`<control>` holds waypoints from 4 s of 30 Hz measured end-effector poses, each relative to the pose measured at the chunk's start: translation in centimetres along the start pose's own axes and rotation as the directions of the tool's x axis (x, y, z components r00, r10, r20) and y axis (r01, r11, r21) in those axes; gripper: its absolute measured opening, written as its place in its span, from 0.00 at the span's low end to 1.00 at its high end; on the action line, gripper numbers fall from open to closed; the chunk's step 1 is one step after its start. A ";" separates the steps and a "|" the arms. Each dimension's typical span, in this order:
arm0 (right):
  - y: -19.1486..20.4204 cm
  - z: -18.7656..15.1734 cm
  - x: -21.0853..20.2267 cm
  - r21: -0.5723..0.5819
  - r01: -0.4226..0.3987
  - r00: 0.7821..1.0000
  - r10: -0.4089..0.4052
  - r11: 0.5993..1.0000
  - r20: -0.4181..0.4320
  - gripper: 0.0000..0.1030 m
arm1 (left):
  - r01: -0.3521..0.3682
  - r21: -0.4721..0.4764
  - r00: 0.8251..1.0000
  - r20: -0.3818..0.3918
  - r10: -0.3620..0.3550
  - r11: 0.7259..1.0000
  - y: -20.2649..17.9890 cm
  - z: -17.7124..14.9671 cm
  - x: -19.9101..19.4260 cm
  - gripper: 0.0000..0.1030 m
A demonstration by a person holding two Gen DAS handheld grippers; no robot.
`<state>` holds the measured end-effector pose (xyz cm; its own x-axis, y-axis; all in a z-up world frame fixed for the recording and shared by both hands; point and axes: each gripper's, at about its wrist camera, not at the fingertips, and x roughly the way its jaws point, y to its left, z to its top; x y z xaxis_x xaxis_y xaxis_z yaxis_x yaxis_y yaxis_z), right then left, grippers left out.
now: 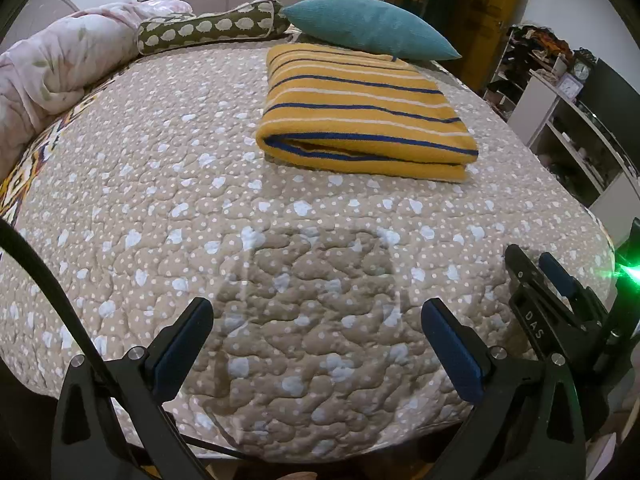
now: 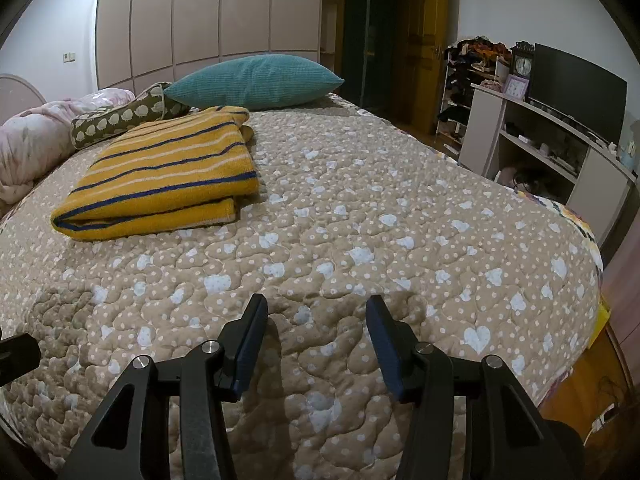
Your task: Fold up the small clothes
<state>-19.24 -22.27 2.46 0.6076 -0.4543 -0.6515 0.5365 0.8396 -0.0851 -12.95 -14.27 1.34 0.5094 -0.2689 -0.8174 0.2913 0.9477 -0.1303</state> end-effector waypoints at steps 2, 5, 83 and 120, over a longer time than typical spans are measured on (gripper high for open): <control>0.0 0.0 0.0 0.000 0.001 1.000 -0.001 1.000 0.000 0.54 | -0.001 0.002 1.000 0.001 0.001 1.000 0.0 0.0 0.0 1.00; 0.0 0.0 0.0 0.000 0.001 1.000 -0.001 1.000 0.000 0.54 | -0.001 0.002 1.000 0.002 0.001 1.000 -0.1 0.0 0.0 1.00; 0.5 0.1 0.7 -0.046 -0.026 1.000 0.027 0.999 0.009 0.62 | -0.049 0.000 0.998 -0.033 0.049 0.999 0.3 -0.5 1.2 1.00; 0.6 0.1 0.6 -0.045 -0.028 1.000 0.028 0.999 0.009 0.65 | -0.057 0.019 0.997 -0.060 0.058 0.998 0.5 -0.7 1.9 1.00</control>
<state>-18.48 -22.09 2.05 0.6277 -0.4333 -0.6468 0.4927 0.8643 -0.1009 -12.44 -14.12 -0.65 0.4759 -0.2032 -0.8557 0.2772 0.9580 -0.0733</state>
